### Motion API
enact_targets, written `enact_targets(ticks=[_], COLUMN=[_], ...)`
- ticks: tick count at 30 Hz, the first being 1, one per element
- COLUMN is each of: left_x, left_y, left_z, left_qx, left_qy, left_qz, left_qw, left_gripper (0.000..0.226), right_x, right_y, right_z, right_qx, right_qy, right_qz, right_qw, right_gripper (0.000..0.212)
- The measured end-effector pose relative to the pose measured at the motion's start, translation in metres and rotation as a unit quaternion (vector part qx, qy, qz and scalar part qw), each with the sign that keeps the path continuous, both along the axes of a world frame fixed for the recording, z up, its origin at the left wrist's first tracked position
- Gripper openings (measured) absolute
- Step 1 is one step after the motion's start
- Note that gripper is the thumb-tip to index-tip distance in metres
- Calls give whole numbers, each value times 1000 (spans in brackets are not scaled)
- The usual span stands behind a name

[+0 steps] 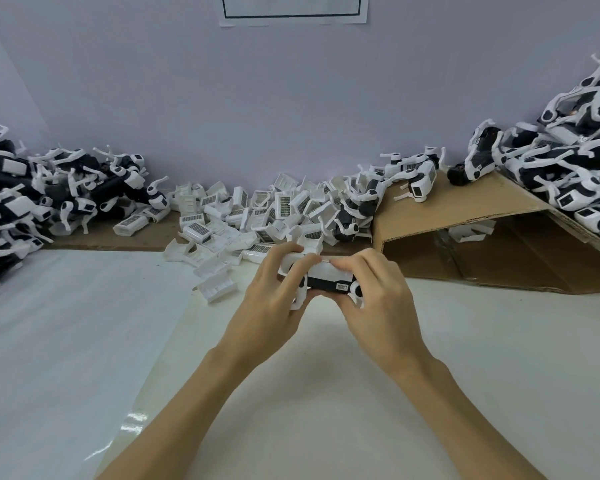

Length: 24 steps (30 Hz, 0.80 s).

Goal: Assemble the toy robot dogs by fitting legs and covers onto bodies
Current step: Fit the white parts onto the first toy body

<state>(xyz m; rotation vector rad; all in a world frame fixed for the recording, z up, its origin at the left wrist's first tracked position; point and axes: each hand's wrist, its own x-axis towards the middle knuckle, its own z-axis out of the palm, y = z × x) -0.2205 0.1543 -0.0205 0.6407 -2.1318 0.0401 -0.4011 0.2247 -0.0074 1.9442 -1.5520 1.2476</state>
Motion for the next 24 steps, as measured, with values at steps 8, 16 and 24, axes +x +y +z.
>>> enact_targets(ticks=[8, 16, 24], left_x=[5, 7, 0], left_y=[3, -2, 6], left_z=[4, 3, 2], left_qx=[-54, 30, 299], left_qy=[-28, -60, 131], left_qz=[-47, -68, -65], left_qw=[997, 995, 943], left_gripper=[39, 81, 43], right_x=[-29, -42, -28], right_y=[10, 8, 0], right_z=[17, 16, 1], right_qx=[338, 330, 141], right_qy=[-351, -283, -83], right_qz=[296, 219, 108], right_qw=[822, 874, 981], right_gripper=[46, 16, 34])
